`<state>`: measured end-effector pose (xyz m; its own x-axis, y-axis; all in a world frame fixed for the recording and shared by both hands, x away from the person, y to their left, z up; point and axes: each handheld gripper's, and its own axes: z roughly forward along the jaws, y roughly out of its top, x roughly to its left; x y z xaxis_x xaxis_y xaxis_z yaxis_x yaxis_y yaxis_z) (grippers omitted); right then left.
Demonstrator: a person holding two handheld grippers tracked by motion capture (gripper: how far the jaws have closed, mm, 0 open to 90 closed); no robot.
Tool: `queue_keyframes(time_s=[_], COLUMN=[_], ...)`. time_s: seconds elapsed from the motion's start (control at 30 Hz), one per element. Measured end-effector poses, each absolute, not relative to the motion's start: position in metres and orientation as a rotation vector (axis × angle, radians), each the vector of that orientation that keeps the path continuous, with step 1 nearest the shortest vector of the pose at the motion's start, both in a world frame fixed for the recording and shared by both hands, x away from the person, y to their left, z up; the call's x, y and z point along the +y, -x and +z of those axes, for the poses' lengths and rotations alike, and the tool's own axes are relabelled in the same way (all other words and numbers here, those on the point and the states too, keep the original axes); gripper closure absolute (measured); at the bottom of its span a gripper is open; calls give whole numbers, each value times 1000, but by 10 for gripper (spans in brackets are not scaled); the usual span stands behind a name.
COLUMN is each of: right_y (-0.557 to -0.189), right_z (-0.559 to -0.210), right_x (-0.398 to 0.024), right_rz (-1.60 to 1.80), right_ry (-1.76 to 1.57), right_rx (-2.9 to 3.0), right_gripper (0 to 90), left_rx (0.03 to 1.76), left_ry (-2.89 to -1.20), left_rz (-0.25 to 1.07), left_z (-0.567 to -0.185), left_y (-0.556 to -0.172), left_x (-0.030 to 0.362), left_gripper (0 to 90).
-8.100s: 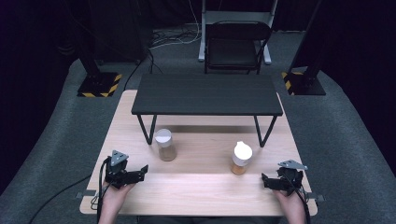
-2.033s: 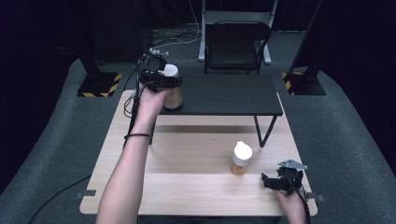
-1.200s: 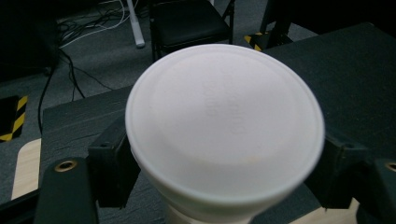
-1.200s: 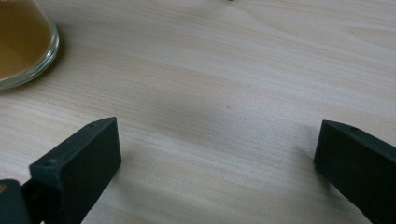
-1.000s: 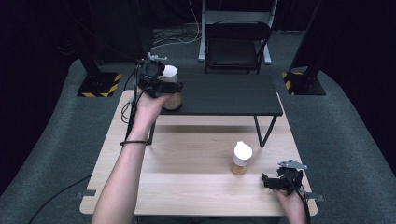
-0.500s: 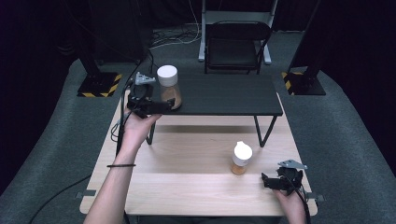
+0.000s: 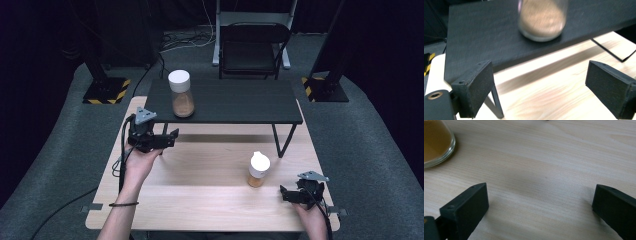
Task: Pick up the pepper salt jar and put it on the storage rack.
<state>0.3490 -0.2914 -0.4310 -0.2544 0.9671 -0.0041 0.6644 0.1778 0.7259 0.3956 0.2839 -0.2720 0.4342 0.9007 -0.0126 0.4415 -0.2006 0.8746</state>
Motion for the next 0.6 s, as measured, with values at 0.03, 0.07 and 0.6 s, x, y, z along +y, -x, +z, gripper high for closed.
queue_keyframes(time_s=[0.03,0.07,0.6], right_y=[-349,-349,-349], right_z=[-431,-431,-431], right_x=[-291,-291,-291], right_rz=[852,852,852], right_ry=[-1531,-1531,-1531], right_rx=[1989,1990,1990], right_gripper=[0,0,0], left_rx=[1157,1163,1239], left_ry=[-1803,-1792,-1802], left_rz=[661,657,612], left_z=[-277,-282,-358], left_y=[-393,-392,-365], left_x=[287,289,320], left_gripper=[72,69,26])
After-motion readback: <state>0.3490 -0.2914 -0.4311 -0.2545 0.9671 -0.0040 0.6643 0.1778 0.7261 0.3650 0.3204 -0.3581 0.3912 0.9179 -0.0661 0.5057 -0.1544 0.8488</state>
